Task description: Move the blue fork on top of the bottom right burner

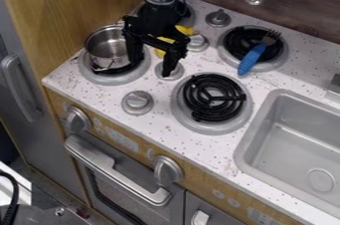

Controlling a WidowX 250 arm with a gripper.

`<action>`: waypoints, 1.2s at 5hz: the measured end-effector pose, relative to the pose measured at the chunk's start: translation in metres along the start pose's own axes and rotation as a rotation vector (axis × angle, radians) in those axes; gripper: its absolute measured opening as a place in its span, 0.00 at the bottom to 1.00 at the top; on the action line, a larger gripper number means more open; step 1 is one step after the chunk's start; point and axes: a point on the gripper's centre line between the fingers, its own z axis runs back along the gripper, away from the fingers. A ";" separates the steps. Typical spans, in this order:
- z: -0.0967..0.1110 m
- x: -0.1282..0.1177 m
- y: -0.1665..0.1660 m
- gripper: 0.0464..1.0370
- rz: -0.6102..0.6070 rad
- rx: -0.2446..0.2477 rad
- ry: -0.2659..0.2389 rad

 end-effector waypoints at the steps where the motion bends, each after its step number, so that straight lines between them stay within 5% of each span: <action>1: -0.013 -0.005 -0.002 0.96 -0.006 -0.002 0.041; 2: -0.024 0.006 -0.026 0.96 -0.101 0.026 0.054; 3: -0.024 0.022 -0.062 0.96 -0.203 0.006 0.011; 5: -0.011 0.069 -0.108 0.96 -0.244 -0.100 -0.121; 6: -0.017 0.086 -0.114 0.96 -0.225 -0.109 -0.114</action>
